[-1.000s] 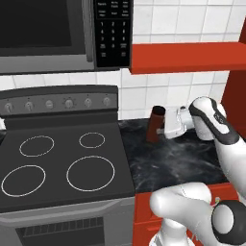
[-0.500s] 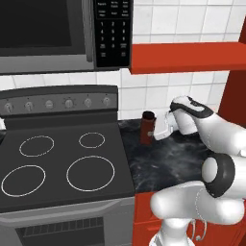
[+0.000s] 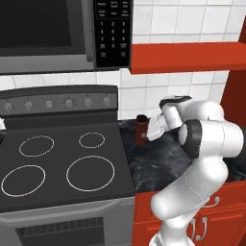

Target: Collect the paprika, ketchup, and shaker from the cabinet and place them next to the stove.

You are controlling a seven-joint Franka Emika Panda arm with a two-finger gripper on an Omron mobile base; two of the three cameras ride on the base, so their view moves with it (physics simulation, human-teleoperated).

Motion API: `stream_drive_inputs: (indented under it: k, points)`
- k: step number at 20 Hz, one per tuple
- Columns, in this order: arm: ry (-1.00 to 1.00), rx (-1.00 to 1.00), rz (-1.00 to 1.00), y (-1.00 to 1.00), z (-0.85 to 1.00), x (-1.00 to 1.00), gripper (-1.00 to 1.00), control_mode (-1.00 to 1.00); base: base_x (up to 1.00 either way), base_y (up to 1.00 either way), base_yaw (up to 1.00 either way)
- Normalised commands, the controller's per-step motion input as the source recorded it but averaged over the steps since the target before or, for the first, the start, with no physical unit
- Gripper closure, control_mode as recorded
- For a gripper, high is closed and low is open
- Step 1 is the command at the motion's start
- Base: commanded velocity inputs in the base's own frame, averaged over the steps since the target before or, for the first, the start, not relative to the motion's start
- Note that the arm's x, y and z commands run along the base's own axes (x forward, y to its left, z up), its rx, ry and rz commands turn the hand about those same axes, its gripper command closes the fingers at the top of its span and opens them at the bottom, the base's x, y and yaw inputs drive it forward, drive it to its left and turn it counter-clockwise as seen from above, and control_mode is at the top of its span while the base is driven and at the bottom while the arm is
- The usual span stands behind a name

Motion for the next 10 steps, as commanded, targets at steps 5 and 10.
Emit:
stream_drive_inputs:
  k: [5, 10]
  points:
    - [0.0, 0.0, 0.05, 0.0, -0.46, 0.49, 1.0, -1.0, 0.0, 0.0, 0.0]
    - [0.0, 0.0, 0.05, 0.0, -0.34, 0.52, 1.0, -1.0, 0.0, 0.0, 0.0]
